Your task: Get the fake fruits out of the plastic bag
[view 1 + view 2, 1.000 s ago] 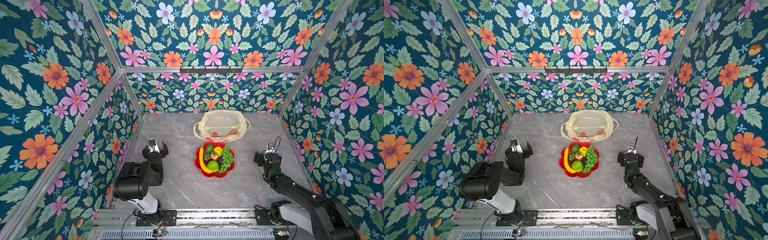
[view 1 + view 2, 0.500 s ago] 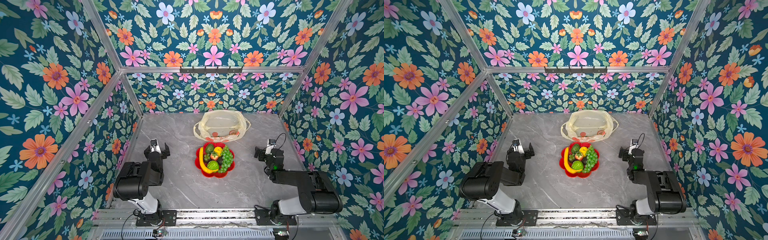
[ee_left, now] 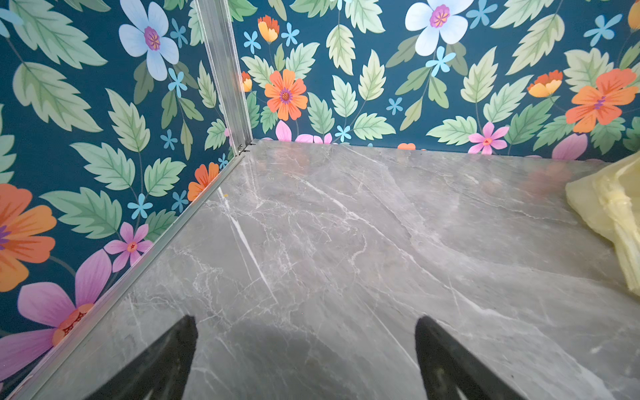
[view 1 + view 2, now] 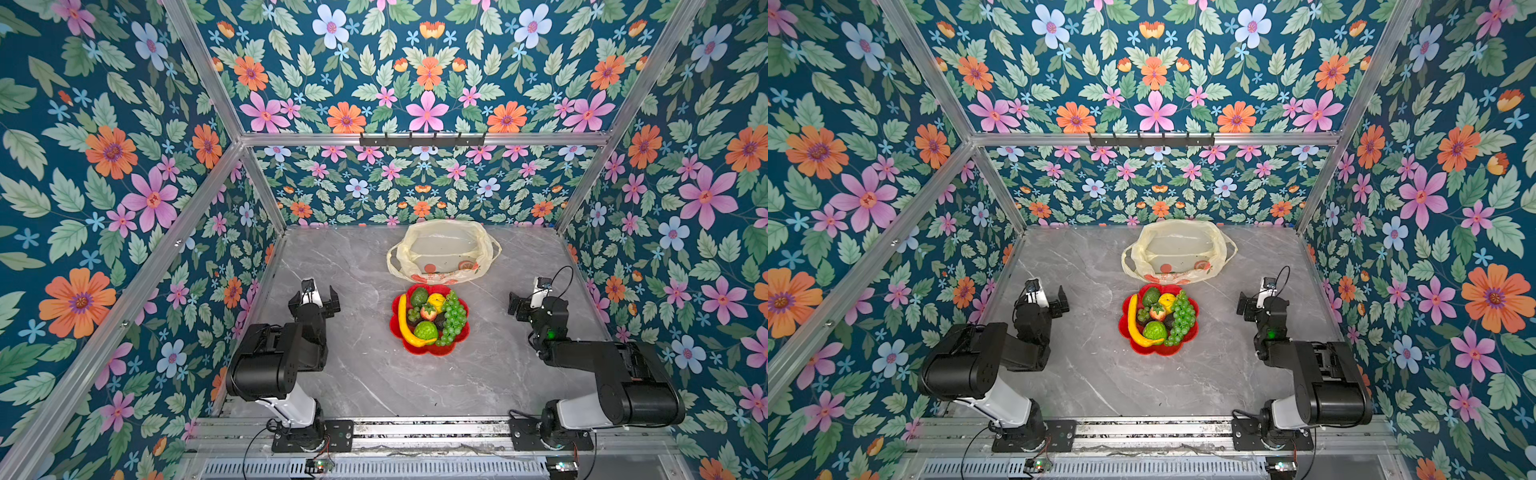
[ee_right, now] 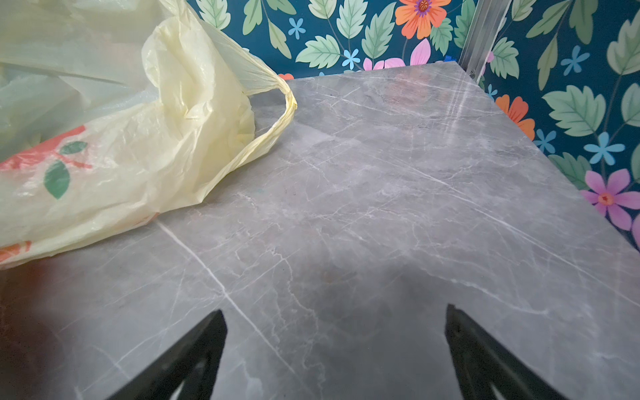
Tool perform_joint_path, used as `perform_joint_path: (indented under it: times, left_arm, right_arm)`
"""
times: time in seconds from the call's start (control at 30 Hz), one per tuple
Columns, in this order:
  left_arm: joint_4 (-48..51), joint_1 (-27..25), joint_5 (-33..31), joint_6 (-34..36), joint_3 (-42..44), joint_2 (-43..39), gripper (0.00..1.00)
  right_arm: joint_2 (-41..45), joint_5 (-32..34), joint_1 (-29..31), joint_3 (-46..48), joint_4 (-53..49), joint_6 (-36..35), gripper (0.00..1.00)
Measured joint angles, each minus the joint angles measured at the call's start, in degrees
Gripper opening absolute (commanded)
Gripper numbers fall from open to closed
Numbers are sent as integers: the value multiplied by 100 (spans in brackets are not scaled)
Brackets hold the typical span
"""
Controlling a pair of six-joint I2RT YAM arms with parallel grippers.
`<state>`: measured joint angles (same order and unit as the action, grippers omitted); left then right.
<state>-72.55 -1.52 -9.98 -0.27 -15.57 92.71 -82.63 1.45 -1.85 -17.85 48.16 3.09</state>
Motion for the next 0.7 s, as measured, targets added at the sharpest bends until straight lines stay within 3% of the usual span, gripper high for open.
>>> perform_joint_path:
  times: [0.7]
  left_arm:
    - [24,-55,15,2,-55,7,100]
  right_arm:
    - [2,0,0,0,-2,2,99]
